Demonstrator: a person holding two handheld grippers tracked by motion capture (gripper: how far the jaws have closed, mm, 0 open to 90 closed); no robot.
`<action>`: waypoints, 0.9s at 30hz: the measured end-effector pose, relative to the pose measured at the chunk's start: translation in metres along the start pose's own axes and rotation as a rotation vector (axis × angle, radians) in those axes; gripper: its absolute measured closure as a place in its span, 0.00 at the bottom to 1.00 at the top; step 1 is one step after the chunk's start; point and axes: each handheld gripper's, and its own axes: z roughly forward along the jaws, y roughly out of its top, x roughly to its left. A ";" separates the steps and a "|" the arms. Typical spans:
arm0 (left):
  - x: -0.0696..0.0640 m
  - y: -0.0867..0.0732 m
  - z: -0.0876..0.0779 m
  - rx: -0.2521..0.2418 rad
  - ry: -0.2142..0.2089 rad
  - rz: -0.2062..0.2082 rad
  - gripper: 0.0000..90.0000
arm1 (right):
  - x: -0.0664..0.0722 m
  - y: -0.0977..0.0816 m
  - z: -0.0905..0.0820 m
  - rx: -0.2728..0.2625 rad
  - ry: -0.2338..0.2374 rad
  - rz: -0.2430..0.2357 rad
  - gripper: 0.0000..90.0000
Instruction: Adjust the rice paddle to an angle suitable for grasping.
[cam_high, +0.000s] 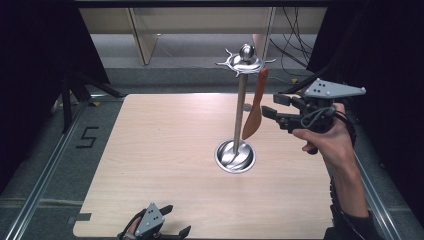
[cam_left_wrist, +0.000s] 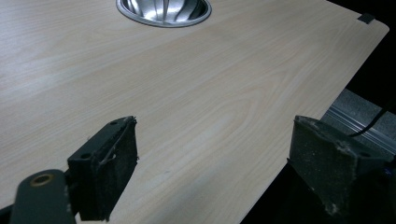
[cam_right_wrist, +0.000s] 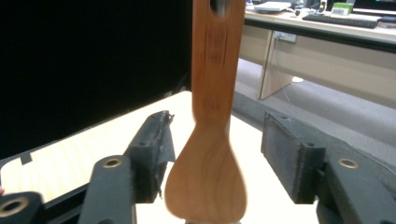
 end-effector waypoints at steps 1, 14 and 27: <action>0.001 0.000 -0.001 0.008 -0.002 -0.002 0.16 | 0.000 -0.005 -0.002 -0.001 -0.011 -0.015 0.45; 0.000 0.000 0.000 -0.018 -0.001 -0.014 0.16 | -0.007 -0.062 -0.003 0.053 -0.006 0.043 0.42; 0.001 0.001 -0.001 -0.013 -0.006 -0.009 0.16 | -0.006 -0.088 -0.001 0.133 -0.027 0.045 0.40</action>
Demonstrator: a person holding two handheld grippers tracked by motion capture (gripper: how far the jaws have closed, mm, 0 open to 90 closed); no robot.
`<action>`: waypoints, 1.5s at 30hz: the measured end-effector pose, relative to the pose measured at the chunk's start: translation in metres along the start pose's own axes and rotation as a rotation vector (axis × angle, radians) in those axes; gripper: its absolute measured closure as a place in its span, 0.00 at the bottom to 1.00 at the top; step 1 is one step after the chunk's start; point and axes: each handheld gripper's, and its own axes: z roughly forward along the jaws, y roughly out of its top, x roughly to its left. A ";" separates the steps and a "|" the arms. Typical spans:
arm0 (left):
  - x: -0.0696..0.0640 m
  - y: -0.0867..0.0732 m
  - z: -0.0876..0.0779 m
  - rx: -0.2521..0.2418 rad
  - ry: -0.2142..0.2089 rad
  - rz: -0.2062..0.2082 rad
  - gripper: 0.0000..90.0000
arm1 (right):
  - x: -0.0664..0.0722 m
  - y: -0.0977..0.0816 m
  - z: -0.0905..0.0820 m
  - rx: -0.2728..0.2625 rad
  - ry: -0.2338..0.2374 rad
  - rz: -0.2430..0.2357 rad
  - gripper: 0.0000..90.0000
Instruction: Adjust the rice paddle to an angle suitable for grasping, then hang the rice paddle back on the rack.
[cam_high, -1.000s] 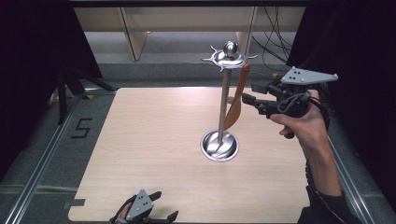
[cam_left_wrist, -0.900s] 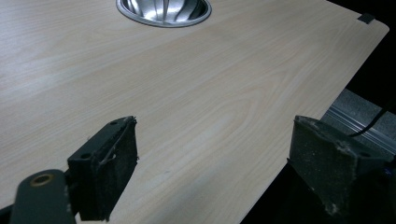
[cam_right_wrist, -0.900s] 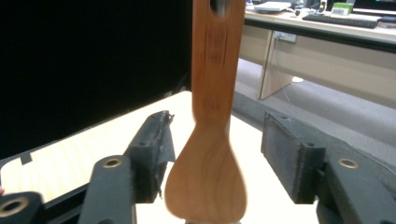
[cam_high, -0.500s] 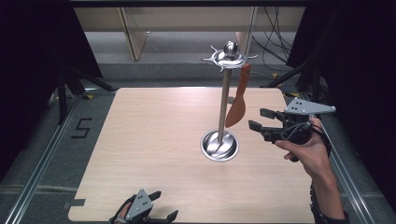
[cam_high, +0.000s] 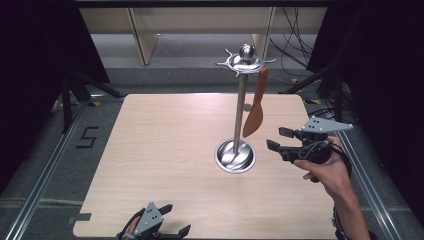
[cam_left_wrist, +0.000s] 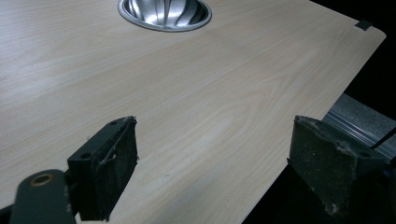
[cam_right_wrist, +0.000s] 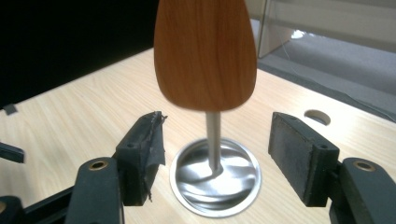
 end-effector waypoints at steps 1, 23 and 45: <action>-0.001 0.000 0.000 -0.007 -0.005 -0.006 0.16 | -0.003 -0.003 0.005 -0.011 0.002 0.005 0.40; -0.002 0.001 0.001 -0.012 -0.012 -0.009 0.16 | 0.004 -0.043 0.027 0.124 0.020 0.060 0.39; -0.003 -0.001 -0.002 -0.019 -0.002 -0.008 0.16 | 0.020 -0.074 0.050 0.232 0.068 0.051 0.37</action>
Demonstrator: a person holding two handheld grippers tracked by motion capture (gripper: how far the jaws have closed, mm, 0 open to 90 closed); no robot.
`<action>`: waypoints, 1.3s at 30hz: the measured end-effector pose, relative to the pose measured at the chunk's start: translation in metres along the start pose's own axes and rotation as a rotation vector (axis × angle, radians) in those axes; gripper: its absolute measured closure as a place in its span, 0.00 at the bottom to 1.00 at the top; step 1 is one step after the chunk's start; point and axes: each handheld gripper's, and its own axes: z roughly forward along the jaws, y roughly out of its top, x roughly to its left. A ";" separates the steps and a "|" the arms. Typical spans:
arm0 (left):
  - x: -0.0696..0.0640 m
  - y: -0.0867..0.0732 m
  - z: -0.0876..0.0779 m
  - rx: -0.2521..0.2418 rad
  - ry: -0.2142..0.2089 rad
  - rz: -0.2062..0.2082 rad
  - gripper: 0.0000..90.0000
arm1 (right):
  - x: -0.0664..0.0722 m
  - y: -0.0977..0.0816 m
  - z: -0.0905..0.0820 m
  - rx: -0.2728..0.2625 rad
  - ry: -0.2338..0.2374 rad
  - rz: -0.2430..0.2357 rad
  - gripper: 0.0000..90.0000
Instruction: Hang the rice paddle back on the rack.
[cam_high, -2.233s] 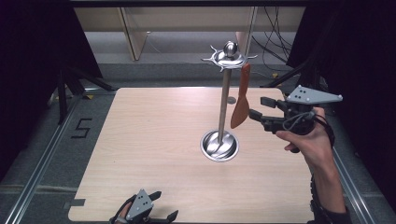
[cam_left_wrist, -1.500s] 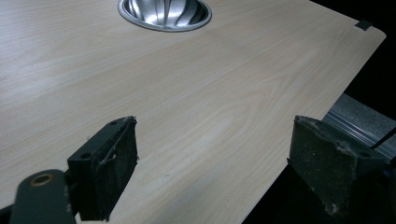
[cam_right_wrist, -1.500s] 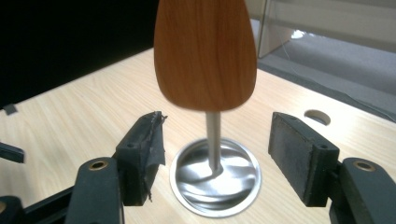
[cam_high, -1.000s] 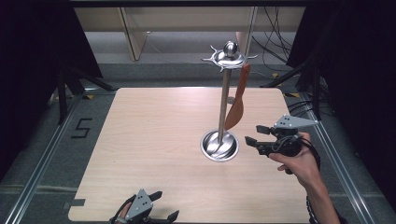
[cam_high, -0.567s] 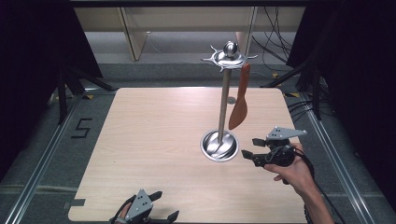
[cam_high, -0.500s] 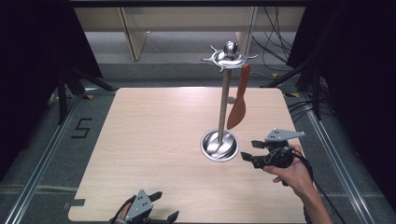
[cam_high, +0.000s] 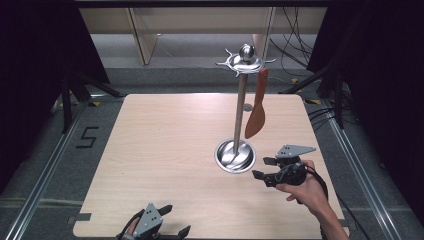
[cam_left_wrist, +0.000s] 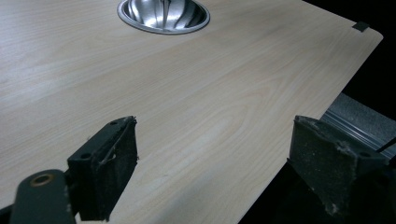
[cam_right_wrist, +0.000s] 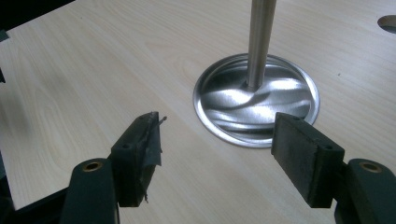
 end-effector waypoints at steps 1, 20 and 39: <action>0.000 0.000 0.000 0.000 0.000 0.000 0.16 | 0.000 0.000 0.000 0.000 0.000 0.000 0.37; 0.000 0.000 0.001 0.000 0.002 0.010 0.16 | -0.002 -0.018 -0.005 0.018 -0.001 0.021 0.36; 0.001 -0.001 0.000 0.007 0.005 0.020 0.16 | 0.003 -0.031 -0.009 0.017 0.007 0.047 0.35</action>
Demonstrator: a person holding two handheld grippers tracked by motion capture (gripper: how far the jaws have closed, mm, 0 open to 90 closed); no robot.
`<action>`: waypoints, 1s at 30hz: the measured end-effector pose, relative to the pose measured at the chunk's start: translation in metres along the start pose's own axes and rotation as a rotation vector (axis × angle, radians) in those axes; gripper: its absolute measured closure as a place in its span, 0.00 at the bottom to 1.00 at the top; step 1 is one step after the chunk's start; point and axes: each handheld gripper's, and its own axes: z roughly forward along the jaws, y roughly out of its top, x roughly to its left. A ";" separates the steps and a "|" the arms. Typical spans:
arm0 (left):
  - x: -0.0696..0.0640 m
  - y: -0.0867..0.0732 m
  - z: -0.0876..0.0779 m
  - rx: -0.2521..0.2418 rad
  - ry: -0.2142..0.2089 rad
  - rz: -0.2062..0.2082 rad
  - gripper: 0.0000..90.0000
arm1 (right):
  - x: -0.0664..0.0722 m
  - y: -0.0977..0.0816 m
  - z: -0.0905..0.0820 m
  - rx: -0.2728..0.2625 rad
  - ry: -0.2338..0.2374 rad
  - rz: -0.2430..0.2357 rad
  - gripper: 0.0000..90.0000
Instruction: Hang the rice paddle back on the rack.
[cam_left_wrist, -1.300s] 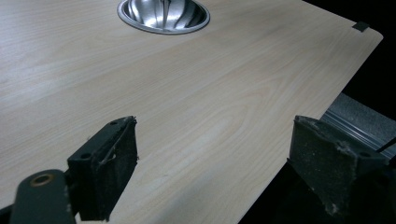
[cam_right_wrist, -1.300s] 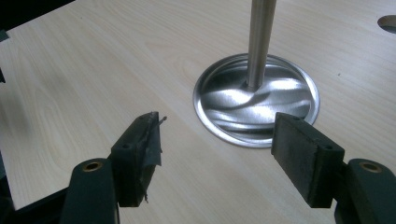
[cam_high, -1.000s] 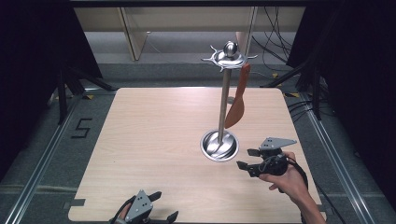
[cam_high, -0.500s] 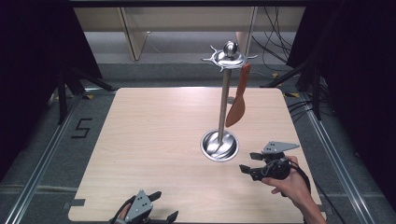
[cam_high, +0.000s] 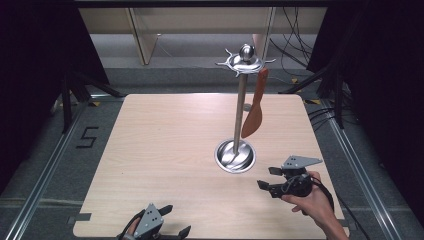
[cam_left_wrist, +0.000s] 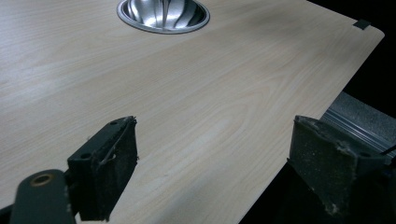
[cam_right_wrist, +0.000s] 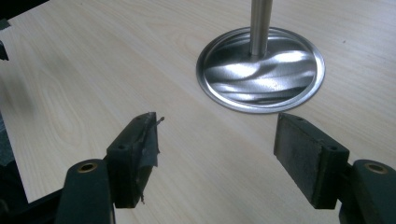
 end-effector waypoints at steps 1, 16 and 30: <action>0.000 0.000 0.000 0.002 0.000 0.003 0.16 | 0.000 -0.001 0.001 -0.013 -0.001 0.001 0.35; 0.000 0.000 0.000 -0.003 0.002 -0.005 0.16 | 0.003 -0.009 -0.001 0.001 0.016 -0.008 0.35; 0.003 0.000 -0.002 0.010 0.012 0.015 0.16 | 0.006 -0.018 -0.002 0.010 0.037 -0.010 0.34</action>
